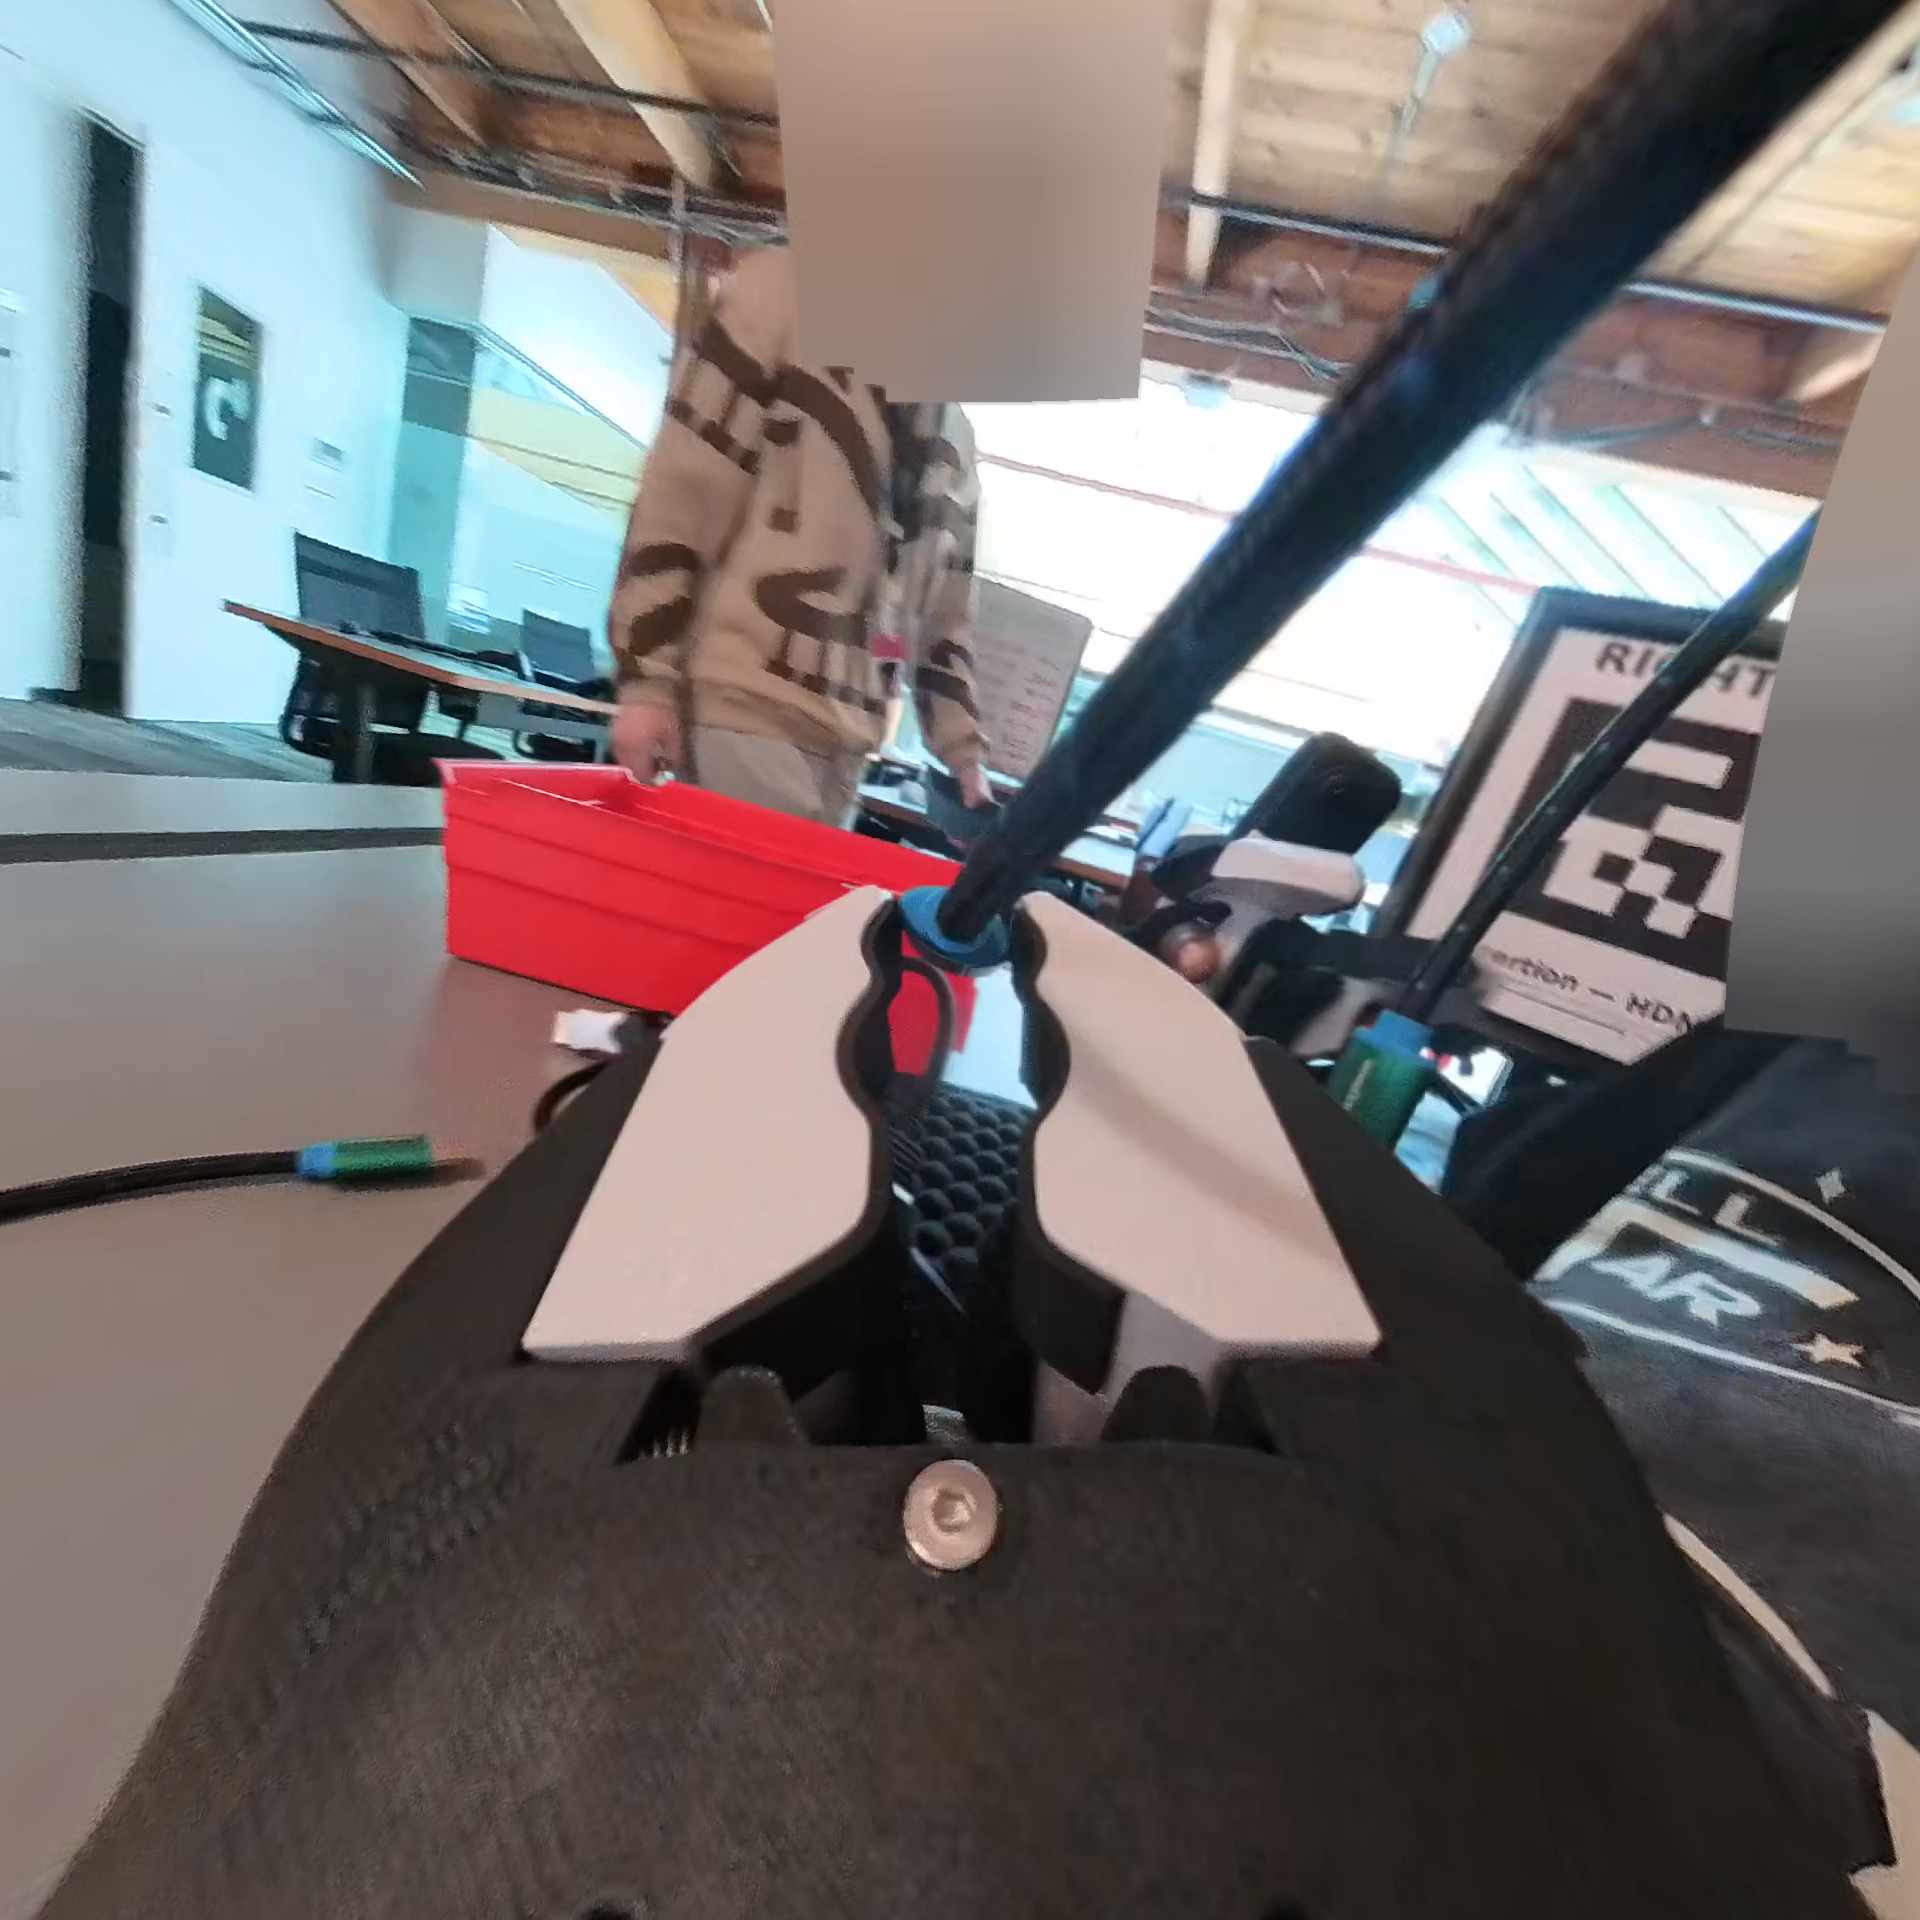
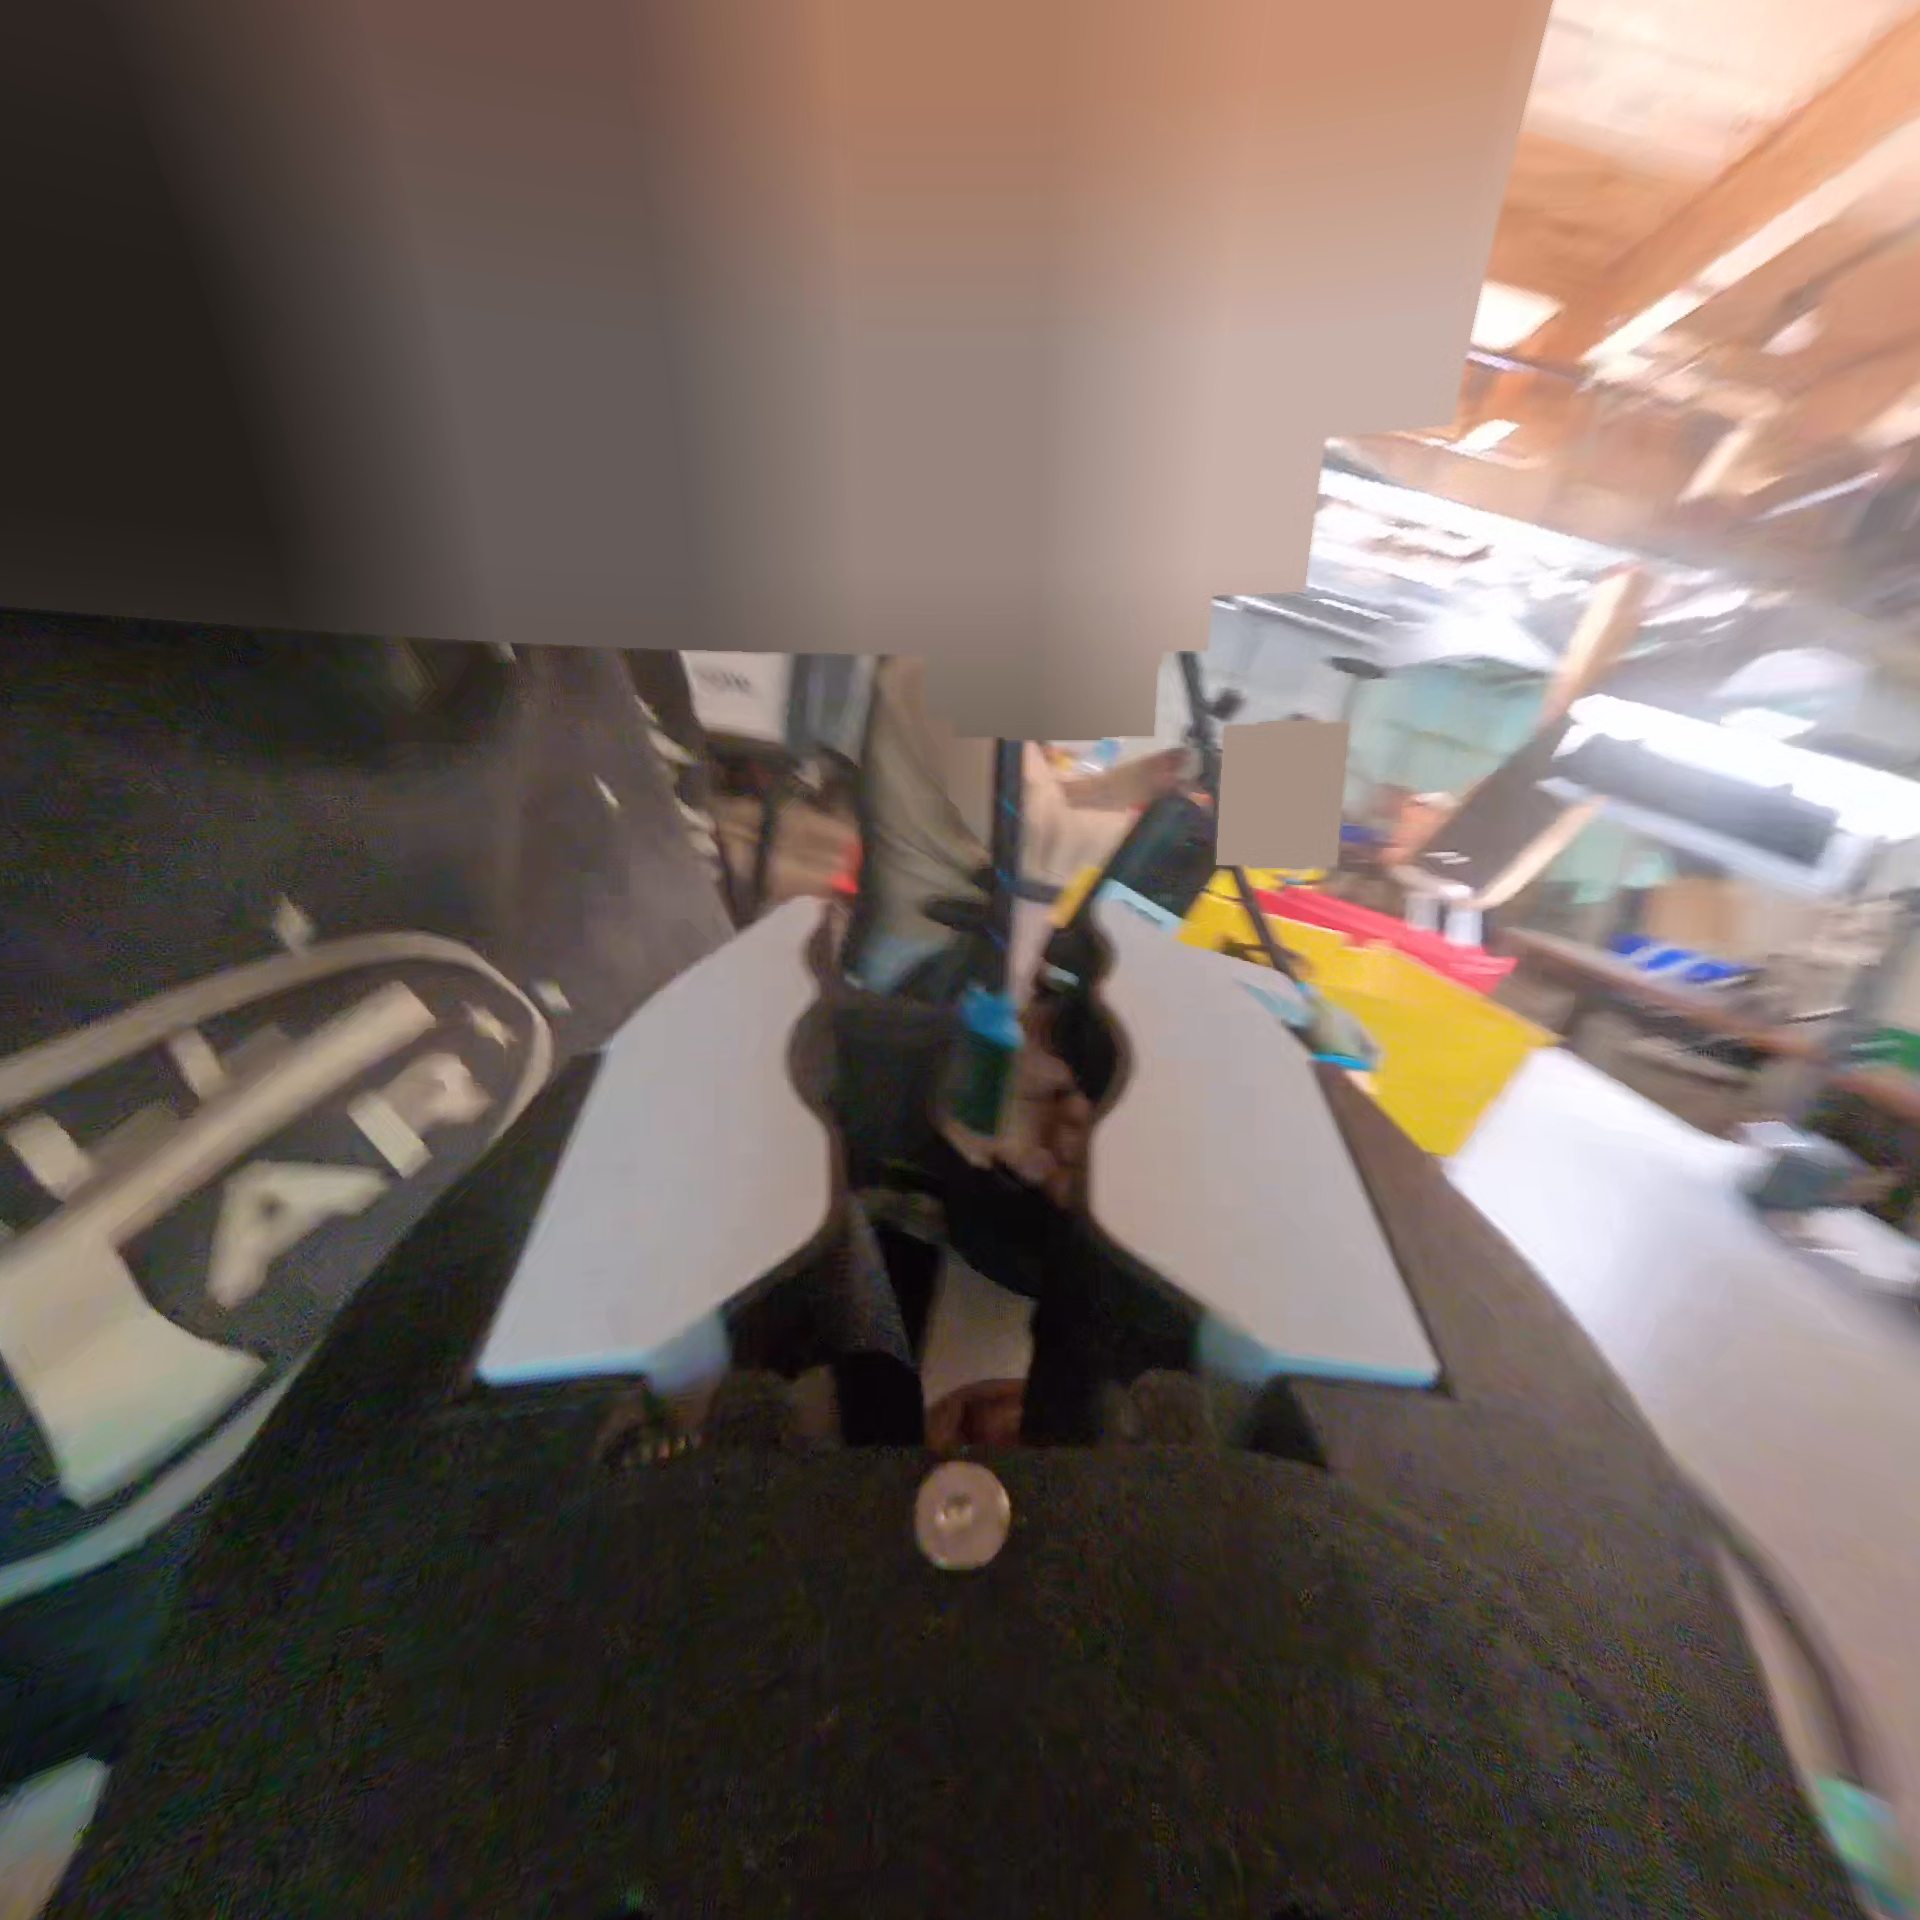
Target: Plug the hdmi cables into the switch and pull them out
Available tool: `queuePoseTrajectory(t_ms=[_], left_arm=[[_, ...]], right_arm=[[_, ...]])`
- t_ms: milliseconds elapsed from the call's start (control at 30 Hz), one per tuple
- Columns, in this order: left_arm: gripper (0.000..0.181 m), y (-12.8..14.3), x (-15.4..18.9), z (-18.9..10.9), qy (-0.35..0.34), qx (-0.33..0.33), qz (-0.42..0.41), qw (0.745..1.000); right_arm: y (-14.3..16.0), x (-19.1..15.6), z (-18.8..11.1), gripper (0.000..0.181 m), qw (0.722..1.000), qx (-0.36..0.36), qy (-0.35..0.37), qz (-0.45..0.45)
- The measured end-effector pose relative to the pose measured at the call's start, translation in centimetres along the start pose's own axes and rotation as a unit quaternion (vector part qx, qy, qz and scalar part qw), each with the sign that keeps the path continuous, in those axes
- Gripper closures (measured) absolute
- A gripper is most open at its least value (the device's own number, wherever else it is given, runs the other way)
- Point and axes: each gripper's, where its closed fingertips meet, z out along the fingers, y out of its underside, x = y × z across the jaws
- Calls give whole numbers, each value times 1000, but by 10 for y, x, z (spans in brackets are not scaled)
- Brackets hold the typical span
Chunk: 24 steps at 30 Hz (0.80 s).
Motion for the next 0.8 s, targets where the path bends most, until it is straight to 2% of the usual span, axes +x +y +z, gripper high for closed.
queuePoseTrajectory(t_ms=[67,100,133,200,233,367,500,567,700,767,800], left_arm=[[162,-6,-10,-5,-18,7,1,1000],[162,-7,-13,-6,-24,9,4,1000],[163,-7,-15,-7,-28,10,4,1000],[165,-6,-17,-7,-33,10,1,999],[166,-5,-19,-7,-38,11,-2,999],[168,-9,-23,-11,-46,26,-19,998],[170,-11,-28,-14,-54,36,-45,997],[170,-8,-29,-13,-53,29,-58,996],[170,3,-23,-6,-37,-5,-67,997],[170,8,-15,-2,-23,-23,-58,998],[170,10,-9,0,-12,-26,-62,998]], right_arm=[[-2,3,10,120,998,-3,-6,56],[3,9,18,118,998,-27,16,58],[11,20,25,123,996,-62,51,48],[11,13,39,167,996,-83,21,-9],[7,15,46,175,996,-83,29,-25],[-6,19,68,175,995,-99,-3,-7],[-17,42,80,176,995,-90,24,-30],[-31,57,89,177,992,-88,44,-76],[-50,94,125,181,965,-138,59,-214],[-41,128,143,181,937,-194,77,-280],[-25,145,151,181,923,-239,76,-292]])
